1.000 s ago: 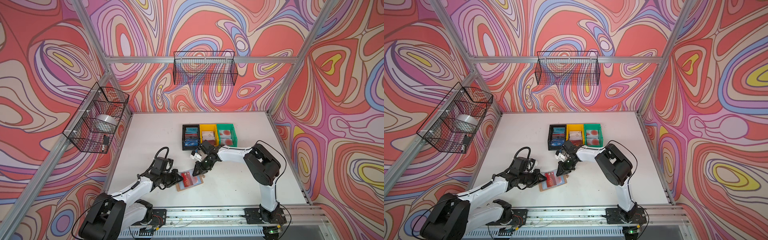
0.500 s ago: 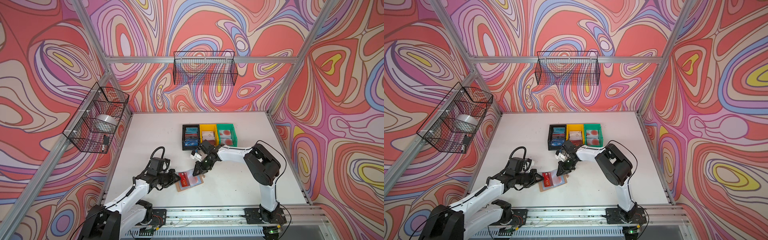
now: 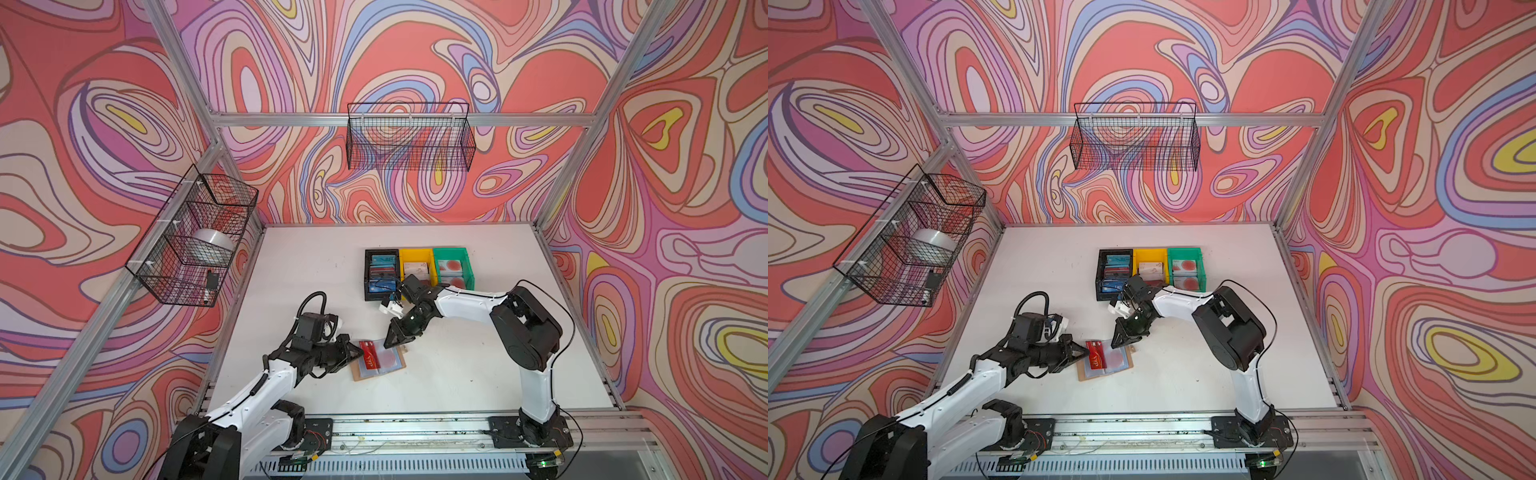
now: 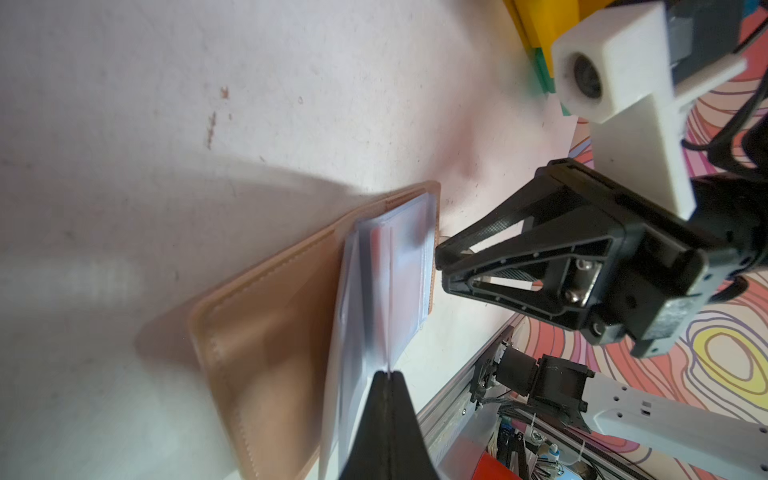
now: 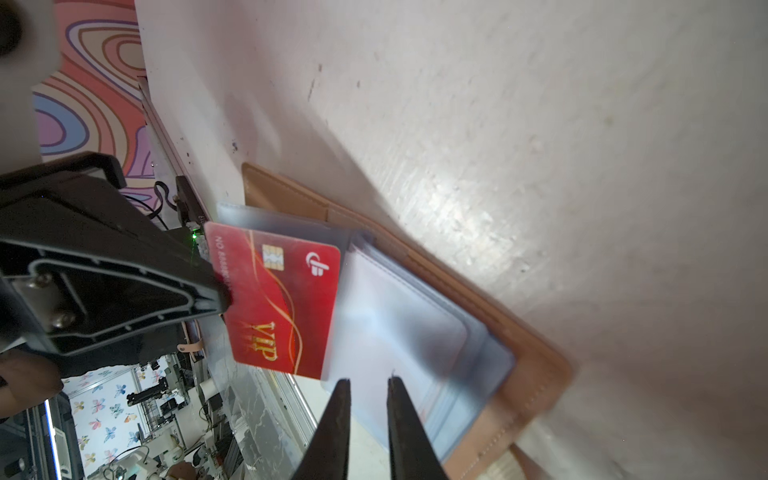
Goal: Take the credit cards out of the card holder
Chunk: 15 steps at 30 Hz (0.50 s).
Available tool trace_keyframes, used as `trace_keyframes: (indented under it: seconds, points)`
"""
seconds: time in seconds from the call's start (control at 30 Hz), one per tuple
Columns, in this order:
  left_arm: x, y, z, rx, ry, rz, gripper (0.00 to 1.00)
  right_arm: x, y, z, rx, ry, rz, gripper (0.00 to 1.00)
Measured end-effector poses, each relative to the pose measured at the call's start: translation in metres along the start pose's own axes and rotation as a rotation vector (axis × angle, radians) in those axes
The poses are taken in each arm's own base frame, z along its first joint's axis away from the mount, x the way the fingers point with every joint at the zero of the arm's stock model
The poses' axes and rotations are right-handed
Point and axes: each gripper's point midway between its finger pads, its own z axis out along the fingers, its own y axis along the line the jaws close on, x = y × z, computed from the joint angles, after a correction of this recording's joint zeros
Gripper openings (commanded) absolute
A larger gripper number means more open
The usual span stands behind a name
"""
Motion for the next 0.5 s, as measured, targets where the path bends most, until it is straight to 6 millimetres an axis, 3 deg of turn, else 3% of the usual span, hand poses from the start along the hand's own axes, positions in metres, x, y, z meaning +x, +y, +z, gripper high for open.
trace_keyframes:
  seconds: [0.27, 0.5]
  points:
    - [-0.013, -0.026, -0.012, 0.060, -0.049, 0.053, 0.00, -0.002, 0.009, -0.009, -0.084, 0.002, -0.009, 0.24]
    - [-0.014, -0.034, -0.014, 0.085, -0.053, 0.065, 0.00, -0.003, 0.025, -0.017, -0.186, 0.010, -0.038, 0.27]
